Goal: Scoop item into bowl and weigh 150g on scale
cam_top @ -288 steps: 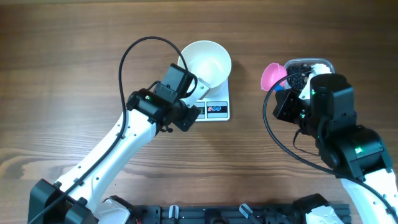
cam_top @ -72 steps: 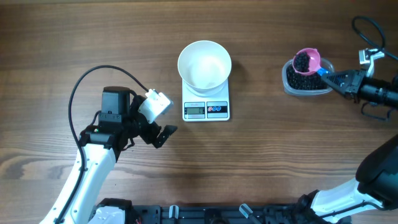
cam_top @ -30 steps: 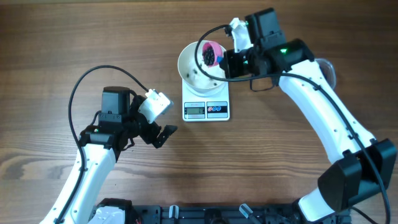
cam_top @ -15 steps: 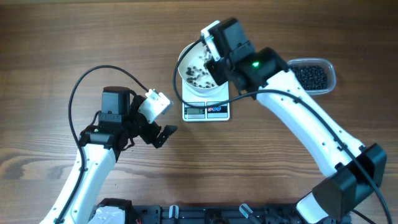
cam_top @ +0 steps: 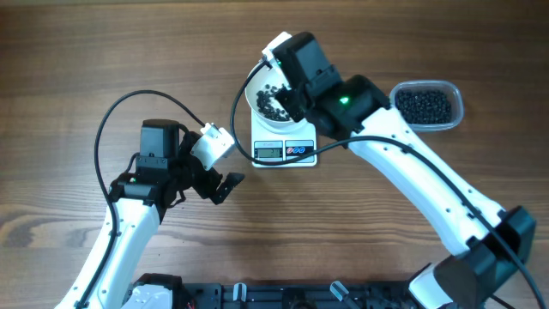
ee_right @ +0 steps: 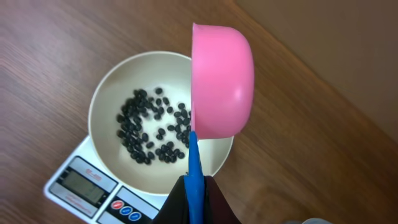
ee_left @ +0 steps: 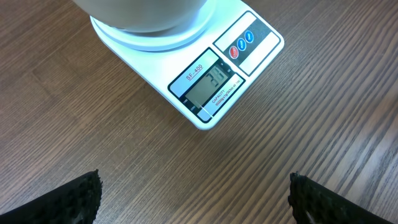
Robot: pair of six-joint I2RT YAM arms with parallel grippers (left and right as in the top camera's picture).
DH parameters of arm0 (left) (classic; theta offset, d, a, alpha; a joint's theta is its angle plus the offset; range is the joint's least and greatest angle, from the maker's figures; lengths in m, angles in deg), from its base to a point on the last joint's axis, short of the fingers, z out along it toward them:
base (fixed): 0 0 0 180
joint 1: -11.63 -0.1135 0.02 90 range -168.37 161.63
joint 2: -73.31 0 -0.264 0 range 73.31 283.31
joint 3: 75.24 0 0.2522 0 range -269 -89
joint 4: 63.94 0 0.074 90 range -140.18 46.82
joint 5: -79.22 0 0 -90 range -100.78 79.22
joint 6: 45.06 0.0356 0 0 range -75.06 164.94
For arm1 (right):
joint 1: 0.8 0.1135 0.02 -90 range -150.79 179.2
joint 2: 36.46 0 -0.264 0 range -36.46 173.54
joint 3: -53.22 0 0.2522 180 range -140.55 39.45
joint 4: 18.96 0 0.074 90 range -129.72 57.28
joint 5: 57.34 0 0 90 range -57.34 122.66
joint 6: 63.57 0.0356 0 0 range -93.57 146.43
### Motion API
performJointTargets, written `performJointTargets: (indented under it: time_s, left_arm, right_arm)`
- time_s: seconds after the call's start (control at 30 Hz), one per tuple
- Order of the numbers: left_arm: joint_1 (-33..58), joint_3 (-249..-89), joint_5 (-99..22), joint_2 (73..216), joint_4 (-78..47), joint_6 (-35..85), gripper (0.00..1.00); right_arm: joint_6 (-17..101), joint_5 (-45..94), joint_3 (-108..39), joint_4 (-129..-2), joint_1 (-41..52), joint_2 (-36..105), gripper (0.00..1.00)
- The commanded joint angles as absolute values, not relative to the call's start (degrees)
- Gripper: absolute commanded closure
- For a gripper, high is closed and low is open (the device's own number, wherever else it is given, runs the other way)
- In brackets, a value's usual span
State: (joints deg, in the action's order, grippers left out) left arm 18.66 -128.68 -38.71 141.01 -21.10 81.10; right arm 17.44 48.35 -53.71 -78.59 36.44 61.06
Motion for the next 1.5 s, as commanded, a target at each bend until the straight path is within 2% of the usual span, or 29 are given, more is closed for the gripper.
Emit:
performJointTargets:
  time_s: [0.0,0.23,0.3,0.47,0.63,0.93,1.13,1.47]
  left_arm:
    - [19.0,-128.1,-39.8,140.5,-21.2,82.2,0.00]
    - [19.0,-128.1,-39.8,140.5,-21.3,82.2,0.00]
    - [19.0,-128.1,-39.8,140.5,-21.2,82.2,0.00]
    - [19.0,-128.1,-39.8,140.5,-21.2,82.2,0.00]
    - [19.0,-128.1,-39.8,140.5,-21.2,82.2,0.00]
    - [19.0,-128.1,-39.8,140.5,-21.2,82.2,0.00]
    - [19.0,-128.1,-39.8,140.5,-21.2,82.2,0.00]
    - [19.0,-128.1,-39.8,140.5,-21.2,82.2,0.00]
  right_arm:
    - [20.8,43.4,-55.4,-79.6,32.7,55.5,0.96]
    - [23.4,37.3,-55.4,-88.6,14.6,46.5,0.96]
    - [23.4,38.1,-55.3,-94.2,8.1,47.0,0.96]
    - [21.9,41.1,-53.8,-99.9,-0.2,53.0,0.96]
    - [22.1,51.2,-53.8,-102.7,-1.3,62.6,0.96]
    - [26.2,59.9,-53.8,-103.2,-1.4,74.2,0.96]
    - [26.4,55.2,-53.7,-101.8,-1.4,74.8,0.96]
    - [20.2,39.5,-50.0,-98.8,-2.0,74.8,0.96]
